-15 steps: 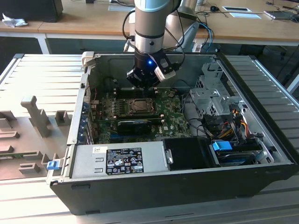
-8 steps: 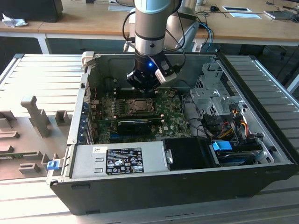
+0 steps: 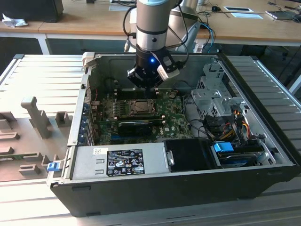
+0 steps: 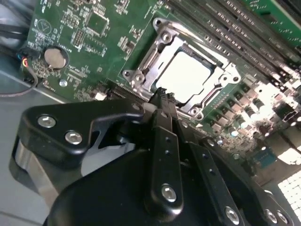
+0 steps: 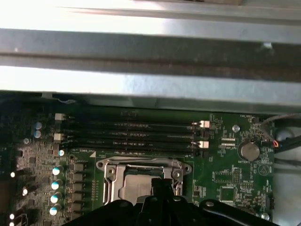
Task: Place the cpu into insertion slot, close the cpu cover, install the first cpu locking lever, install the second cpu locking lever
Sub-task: 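Install the second cpu locking lever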
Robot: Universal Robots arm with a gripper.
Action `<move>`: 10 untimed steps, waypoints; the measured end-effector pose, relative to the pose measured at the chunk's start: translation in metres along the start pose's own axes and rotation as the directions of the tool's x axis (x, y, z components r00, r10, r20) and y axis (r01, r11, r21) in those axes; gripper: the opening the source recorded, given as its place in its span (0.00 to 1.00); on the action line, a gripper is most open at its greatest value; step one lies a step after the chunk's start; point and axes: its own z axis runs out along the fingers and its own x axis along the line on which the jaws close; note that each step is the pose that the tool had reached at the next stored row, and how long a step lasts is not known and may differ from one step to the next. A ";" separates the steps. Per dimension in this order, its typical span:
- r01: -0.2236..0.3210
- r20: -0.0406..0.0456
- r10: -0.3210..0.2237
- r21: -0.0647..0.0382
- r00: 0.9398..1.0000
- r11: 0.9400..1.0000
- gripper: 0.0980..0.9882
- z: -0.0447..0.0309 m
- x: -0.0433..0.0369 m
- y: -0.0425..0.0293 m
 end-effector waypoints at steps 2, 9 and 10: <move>0.000 0.000 0.000 0.000 1.000 1.000 0.01 -0.0001 0.0001 -0.0025; 0.000 0.000 0.000 0.000 1.000 1.000 0.01 -0.0005 0.0004 -0.0086; 0.000 0.000 0.000 0.000 1.000 1.000 0.01 -0.0006 0.0005 -0.0101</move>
